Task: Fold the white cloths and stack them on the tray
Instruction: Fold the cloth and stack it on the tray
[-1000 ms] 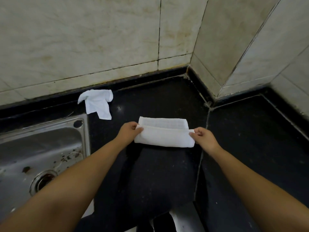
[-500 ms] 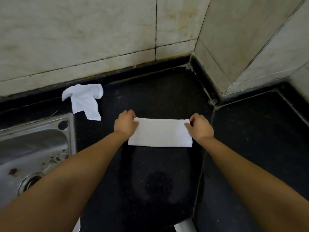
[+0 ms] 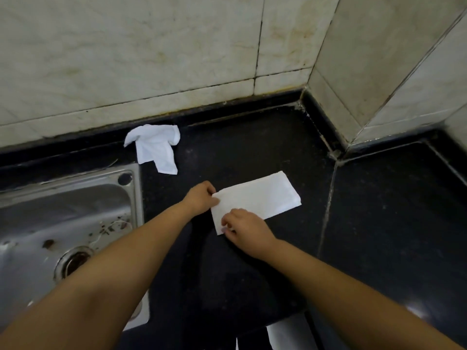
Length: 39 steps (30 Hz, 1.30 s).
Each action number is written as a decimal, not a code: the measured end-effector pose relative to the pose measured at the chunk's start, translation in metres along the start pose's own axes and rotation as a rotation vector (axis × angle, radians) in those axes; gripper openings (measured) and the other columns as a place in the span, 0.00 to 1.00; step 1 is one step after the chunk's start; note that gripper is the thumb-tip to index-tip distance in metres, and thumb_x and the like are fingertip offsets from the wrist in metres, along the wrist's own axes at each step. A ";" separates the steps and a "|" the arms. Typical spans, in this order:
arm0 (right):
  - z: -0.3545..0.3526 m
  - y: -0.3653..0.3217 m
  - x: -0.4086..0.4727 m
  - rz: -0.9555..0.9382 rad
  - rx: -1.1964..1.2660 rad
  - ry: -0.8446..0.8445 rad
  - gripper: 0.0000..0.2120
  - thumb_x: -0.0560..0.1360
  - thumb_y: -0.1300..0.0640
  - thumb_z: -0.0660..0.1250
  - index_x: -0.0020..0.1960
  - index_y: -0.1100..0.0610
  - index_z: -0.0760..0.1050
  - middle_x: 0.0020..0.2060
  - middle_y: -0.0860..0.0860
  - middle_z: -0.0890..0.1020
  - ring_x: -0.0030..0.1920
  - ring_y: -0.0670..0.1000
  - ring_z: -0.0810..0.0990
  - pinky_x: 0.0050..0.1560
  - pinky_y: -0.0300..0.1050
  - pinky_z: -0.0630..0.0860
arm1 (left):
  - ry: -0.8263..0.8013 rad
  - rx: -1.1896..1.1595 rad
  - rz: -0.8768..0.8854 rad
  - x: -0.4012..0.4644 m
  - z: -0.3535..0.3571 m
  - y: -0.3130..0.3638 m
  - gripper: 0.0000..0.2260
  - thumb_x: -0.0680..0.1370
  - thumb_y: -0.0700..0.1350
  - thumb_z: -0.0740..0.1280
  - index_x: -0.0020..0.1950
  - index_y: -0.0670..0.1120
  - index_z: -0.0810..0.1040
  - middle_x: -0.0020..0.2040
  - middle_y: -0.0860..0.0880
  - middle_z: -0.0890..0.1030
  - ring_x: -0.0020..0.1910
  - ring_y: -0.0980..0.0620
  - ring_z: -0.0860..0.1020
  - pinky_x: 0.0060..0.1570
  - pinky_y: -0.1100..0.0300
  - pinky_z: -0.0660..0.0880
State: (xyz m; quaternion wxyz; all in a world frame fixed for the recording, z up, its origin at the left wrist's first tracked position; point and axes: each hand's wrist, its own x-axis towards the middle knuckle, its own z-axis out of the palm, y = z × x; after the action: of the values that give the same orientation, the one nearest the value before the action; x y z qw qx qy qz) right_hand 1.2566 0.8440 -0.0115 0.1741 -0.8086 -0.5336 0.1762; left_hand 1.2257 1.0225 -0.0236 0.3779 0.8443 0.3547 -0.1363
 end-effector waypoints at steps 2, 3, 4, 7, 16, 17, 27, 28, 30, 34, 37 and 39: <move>0.020 -0.020 0.001 0.040 -0.032 -0.027 0.15 0.78 0.51 0.62 0.60 0.60 0.73 0.54 0.57 0.77 0.54 0.57 0.75 0.51 0.50 0.72 | 0.015 -0.262 -0.079 -0.005 0.000 -0.006 0.05 0.75 0.40 0.69 0.48 0.44 0.74 0.42 0.48 0.76 0.38 0.52 0.75 0.38 0.62 0.73; 0.027 -0.025 0.003 0.102 -0.056 -0.034 0.17 0.78 0.49 0.62 0.61 0.60 0.71 0.55 0.57 0.75 0.55 0.57 0.74 0.52 0.51 0.72 | 0.022 -0.366 -0.110 -0.007 0.000 -0.008 0.04 0.75 0.39 0.68 0.46 0.45 0.74 0.40 0.48 0.77 0.36 0.53 0.75 0.36 0.63 0.73; 0.030 -0.029 0.006 0.171 -0.079 -0.037 0.19 0.78 0.48 0.62 0.61 0.60 0.69 0.56 0.57 0.74 0.56 0.57 0.73 0.53 0.51 0.72 | 0.029 -0.426 -0.127 -0.008 0.000 -0.009 0.05 0.76 0.38 0.68 0.44 0.46 0.73 0.39 0.48 0.77 0.35 0.54 0.75 0.35 0.63 0.73; 0.032 -0.032 0.013 0.287 -0.110 -0.045 0.17 0.79 0.51 0.61 0.62 0.60 0.67 0.58 0.57 0.72 0.58 0.56 0.72 0.55 0.49 0.71 | 0.041 -0.476 -0.138 -0.010 0.002 -0.008 0.04 0.76 0.37 0.66 0.48 0.43 0.74 0.40 0.47 0.77 0.36 0.53 0.75 0.35 0.63 0.73; -0.007 -0.006 0.011 0.492 0.339 0.078 0.08 0.77 0.58 0.61 0.53 0.60 0.74 0.49 0.55 0.79 0.48 0.54 0.78 0.48 0.47 0.75 | 0.033 -0.519 -0.061 -0.005 -0.008 0.034 0.05 0.79 0.39 0.62 0.53 0.44 0.76 0.42 0.46 0.78 0.35 0.53 0.77 0.37 0.61 0.76; -0.015 0.002 0.008 0.526 0.396 0.120 0.07 0.77 0.57 0.62 0.52 0.60 0.74 0.47 0.54 0.79 0.47 0.53 0.78 0.48 0.48 0.76 | 0.023 -0.529 -0.056 -0.002 -0.008 0.046 0.05 0.79 0.40 0.62 0.52 0.44 0.76 0.41 0.46 0.78 0.35 0.53 0.77 0.37 0.61 0.76; -0.060 0.109 -0.031 0.806 0.299 0.204 0.07 0.76 0.52 0.63 0.42 0.54 0.70 0.45 0.52 0.75 0.45 0.54 0.77 0.42 0.45 0.71 | -0.194 -0.486 -0.026 0.035 0.036 0.162 0.11 0.81 0.42 0.61 0.57 0.38 0.77 0.38 0.46 0.80 0.36 0.53 0.79 0.38 0.62 0.75; -0.060 0.116 -0.033 0.812 0.279 0.193 0.07 0.76 0.51 0.63 0.42 0.54 0.70 0.45 0.52 0.75 0.45 0.54 0.77 0.42 0.45 0.70 | -0.206 -0.476 -0.043 0.038 0.042 0.167 0.11 0.81 0.42 0.60 0.58 0.38 0.77 0.39 0.46 0.81 0.36 0.53 0.79 0.37 0.62 0.75; -0.059 0.123 -0.036 0.817 0.241 0.167 0.08 0.76 0.50 0.63 0.41 0.54 0.71 0.46 0.52 0.76 0.45 0.55 0.78 0.44 0.46 0.72 | -0.236 -0.456 -0.086 0.043 0.051 0.174 0.12 0.81 0.42 0.59 0.60 0.38 0.76 0.42 0.44 0.82 0.37 0.52 0.79 0.39 0.61 0.76; -0.057 0.129 -0.036 0.811 0.150 0.104 0.08 0.76 0.49 0.62 0.44 0.54 0.72 0.50 0.53 0.76 0.50 0.55 0.77 0.50 0.49 0.73 | -0.276 -0.429 -0.127 0.050 0.063 0.171 0.13 0.81 0.43 0.59 0.62 0.40 0.74 0.46 0.44 0.81 0.39 0.52 0.80 0.39 0.60 0.76; -0.059 0.130 -0.035 0.813 0.138 0.091 0.11 0.76 0.49 0.62 0.54 0.54 0.73 0.55 0.53 0.76 0.55 0.55 0.76 0.55 0.50 0.73 | -0.280 -0.458 -0.070 0.049 0.063 0.165 0.11 0.81 0.43 0.59 0.62 0.42 0.73 0.46 0.46 0.80 0.40 0.52 0.80 0.41 0.60 0.77; -0.062 0.131 -0.031 0.808 0.178 0.126 0.16 0.76 0.50 0.62 0.61 0.55 0.71 0.58 0.54 0.75 0.58 0.56 0.75 0.58 0.52 0.73 | -0.210 -0.468 -0.035 0.047 0.059 0.157 0.10 0.81 0.43 0.59 0.62 0.45 0.71 0.45 0.45 0.79 0.38 0.53 0.80 0.37 0.61 0.76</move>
State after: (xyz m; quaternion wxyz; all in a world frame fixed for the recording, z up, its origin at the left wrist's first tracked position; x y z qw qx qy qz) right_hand 1.3793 0.7617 -0.0153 0.1923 -0.9439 -0.1446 0.2260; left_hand 1.3717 0.9299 -0.0025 0.5955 0.7088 0.3497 -0.1439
